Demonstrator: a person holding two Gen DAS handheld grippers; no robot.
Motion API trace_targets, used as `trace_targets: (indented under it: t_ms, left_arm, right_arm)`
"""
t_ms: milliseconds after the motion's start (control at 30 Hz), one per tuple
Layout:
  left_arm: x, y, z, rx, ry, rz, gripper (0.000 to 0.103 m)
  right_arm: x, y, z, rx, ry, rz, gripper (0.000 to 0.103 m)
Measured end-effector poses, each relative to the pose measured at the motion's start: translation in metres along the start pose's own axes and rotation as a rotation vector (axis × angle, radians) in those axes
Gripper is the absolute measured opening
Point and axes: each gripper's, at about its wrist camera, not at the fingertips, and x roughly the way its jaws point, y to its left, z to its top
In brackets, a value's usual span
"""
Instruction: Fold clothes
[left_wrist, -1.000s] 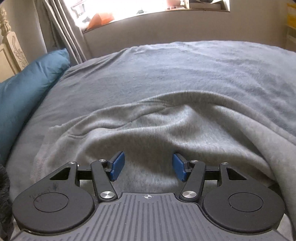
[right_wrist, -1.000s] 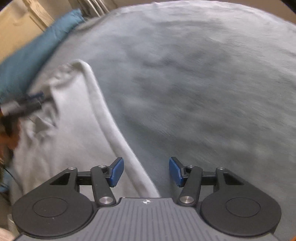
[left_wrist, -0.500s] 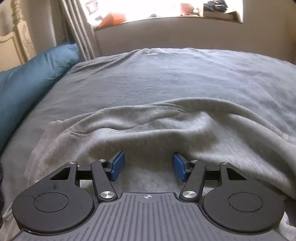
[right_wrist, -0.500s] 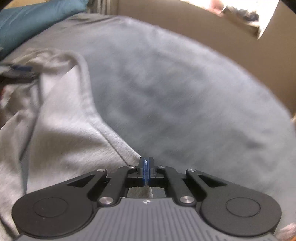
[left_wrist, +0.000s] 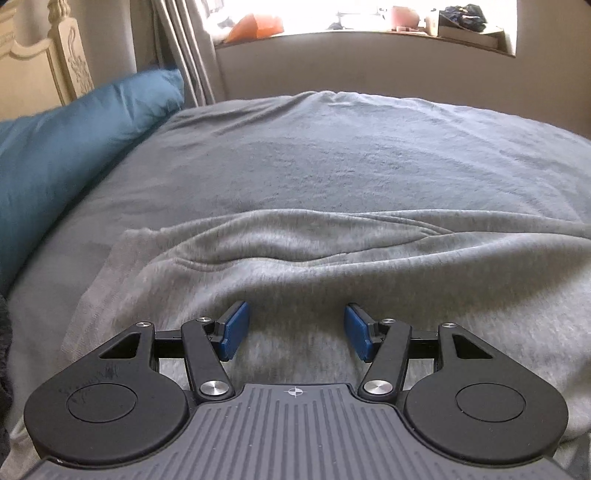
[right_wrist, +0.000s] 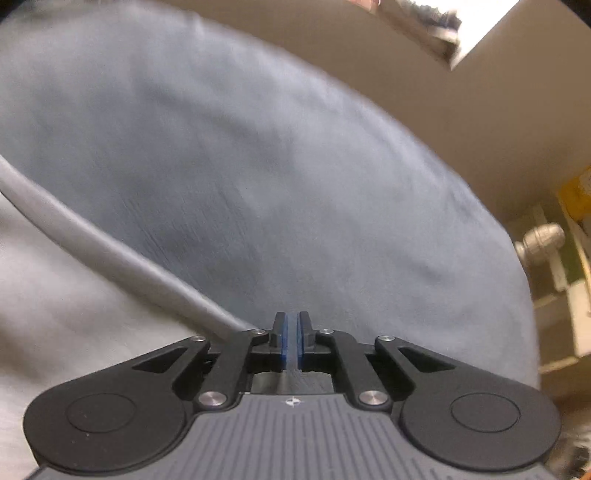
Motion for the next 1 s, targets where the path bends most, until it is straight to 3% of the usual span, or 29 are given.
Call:
trace_targets:
  t_ms: [100,233,367,433,600,800,867,933,1000]
  left_arm:
    - [-0.008,0.009,0.000,0.023,-0.002,-0.033,0.057]
    - [-0.013,0.026,0.003,0.046,-0.012,-0.036,0.057]
    - [-0.006,0.054,0.013,-0.034,0.000,-0.004,0.057]
    - [0.000,0.068,0.015,-0.083,0.017,-0.001,0.057]
    - [0.012,0.095,0.005,-0.181,0.048,-0.025,0.057]
    - [0.010,0.091,-0.012,-0.097,0.030,-0.030,0.057]
    - [0.012,0.088,-0.015,-0.074,0.025,-0.024,0.057]
    - [0.013,0.087,-0.016,-0.060,0.019,-0.019,0.057]
    - [0.012,0.088,-0.016,-0.062,0.009,-0.016,0.057]
  right_arm:
    - [-0.033,-0.029,-0.012,0.127,-0.076,0.096,0.035]
    - [-0.092,-0.030,-0.007,0.124,-0.233,0.305,0.042]
    - [-0.122,0.034,0.033,0.008,-0.297,0.599,0.047]
    - [-0.115,0.067,0.049,-0.038,-0.284,0.621,0.054]
    - [-0.092,0.148,0.088,-0.149,-0.245,0.646,0.054]
    - [-0.065,0.246,0.135,-0.281,-0.198,0.676,0.055]
    - [-0.059,0.267,0.144,-0.304,-0.200,0.664,0.049]
    - [-0.058,0.271,0.144,-0.295,-0.227,0.623,0.007]
    - [-0.057,0.276,0.143,-0.286,-0.254,0.582,0.002]
